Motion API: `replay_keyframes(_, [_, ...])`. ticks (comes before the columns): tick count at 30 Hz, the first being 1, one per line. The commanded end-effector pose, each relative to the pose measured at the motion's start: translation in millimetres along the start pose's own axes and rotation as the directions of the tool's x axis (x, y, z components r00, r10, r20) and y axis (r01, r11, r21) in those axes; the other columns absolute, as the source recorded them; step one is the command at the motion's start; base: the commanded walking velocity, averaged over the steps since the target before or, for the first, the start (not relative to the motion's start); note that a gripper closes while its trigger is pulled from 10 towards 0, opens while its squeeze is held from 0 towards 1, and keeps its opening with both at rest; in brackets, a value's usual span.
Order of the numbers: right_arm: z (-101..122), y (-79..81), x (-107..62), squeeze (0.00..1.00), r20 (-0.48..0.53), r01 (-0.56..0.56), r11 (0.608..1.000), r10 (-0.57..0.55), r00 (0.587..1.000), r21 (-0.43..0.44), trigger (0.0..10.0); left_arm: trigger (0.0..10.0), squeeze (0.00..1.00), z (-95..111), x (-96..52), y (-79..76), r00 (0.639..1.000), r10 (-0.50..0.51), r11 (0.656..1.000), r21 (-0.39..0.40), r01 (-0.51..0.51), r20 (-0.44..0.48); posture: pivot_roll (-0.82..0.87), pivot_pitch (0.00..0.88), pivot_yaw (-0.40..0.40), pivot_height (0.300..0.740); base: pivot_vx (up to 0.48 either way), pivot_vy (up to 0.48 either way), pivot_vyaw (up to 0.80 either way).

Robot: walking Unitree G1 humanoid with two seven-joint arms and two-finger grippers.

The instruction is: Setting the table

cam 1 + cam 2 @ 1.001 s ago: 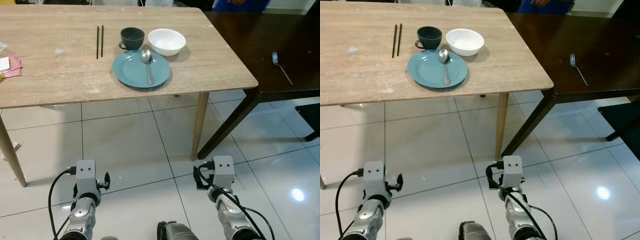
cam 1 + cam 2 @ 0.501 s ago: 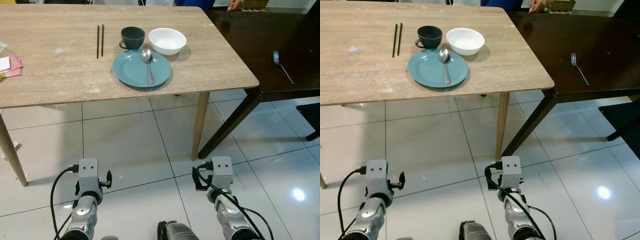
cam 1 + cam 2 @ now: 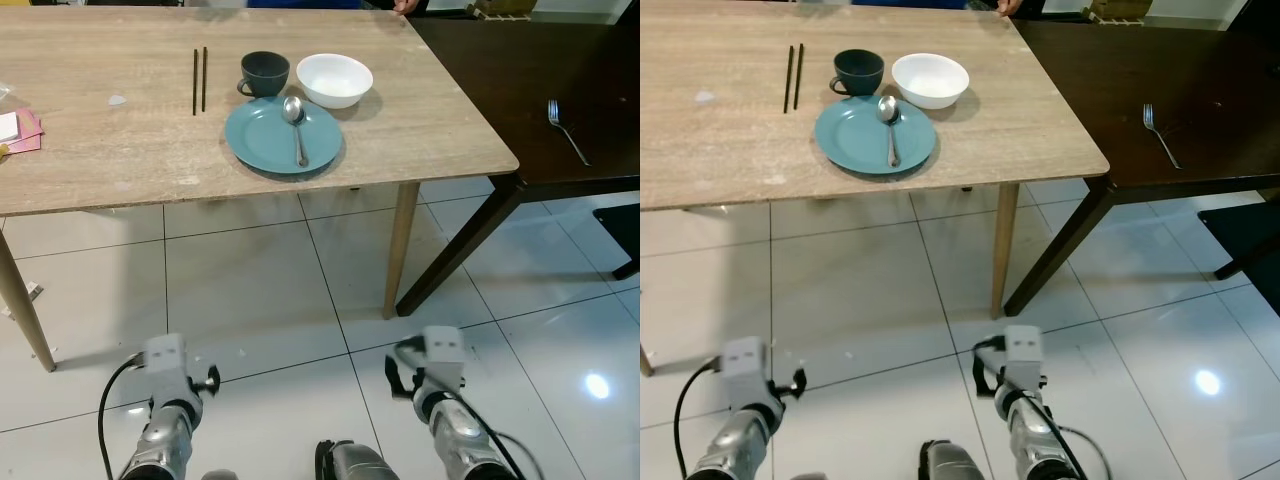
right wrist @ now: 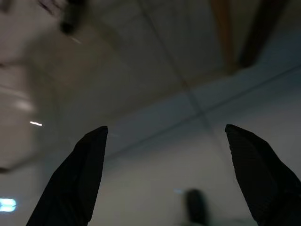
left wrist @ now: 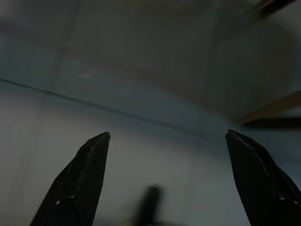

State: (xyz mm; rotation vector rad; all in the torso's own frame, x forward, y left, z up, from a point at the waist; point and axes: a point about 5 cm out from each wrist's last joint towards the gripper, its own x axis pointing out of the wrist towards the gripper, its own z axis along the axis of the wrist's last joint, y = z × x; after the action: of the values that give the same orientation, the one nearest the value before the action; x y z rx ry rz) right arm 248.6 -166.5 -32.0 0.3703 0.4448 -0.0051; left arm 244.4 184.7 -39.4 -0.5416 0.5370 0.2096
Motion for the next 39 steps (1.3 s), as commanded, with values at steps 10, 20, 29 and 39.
replay_keyframes(10, [6.2, 1.0, 0.1, 0.0, 0.028, 0.011, 0.965, -0.003, 1.0, -0.264, 10.0, 10.0, 0.0, -6.9, -1.2, 3.0, 0.997, 0.062, 0.924, 0.38, -0.041, -0.045, 0.08, 0.084, -0.051, 0.74, 0.0, 0.0, 0.0])
replay_keyframes(20, [9.0, -0.2, 1.5, 0.0, 0.02, 0.022, 0.933, -0.016, 1.0, -0.358, 10.0, 10.0, 0.0, -19.0, -6.5, 14.4, 0.986, 0.111, 0.888, 0.457, -0.042, -0.125, 0.08, 0.07, -0.054, 0.74, 0.0, 0.0, 0.0])
replay_keyframes(29, [0.8, 1.1, -1.0, 0.0, -0.015, 0.004, 0.921, -0.01, 1.0, -0.389, 10.0, 10.0, 0.0, -21.9, -7.5, 11.6, 0.988, 0.097, 0.873, 0.487, -0.026, -0.122, 0.09, 0.06, -0.059, 0.74, 0.0, 0.0, 0.0])
replay_keyframes(39, [-5.6, -2.8, -3.6, 0.0, -0.049, 0.011, 0.918, -0.033, 0.998, -0.397, 10.0, 10.0, 0.0, -18.8, -6.3, 6.8, 0.993, 0.056, 0.867, 0.499, 0.002, -0.101, 0.09, 0.062, -0.06, 0.74, 0.111, 0.0, 0.0])
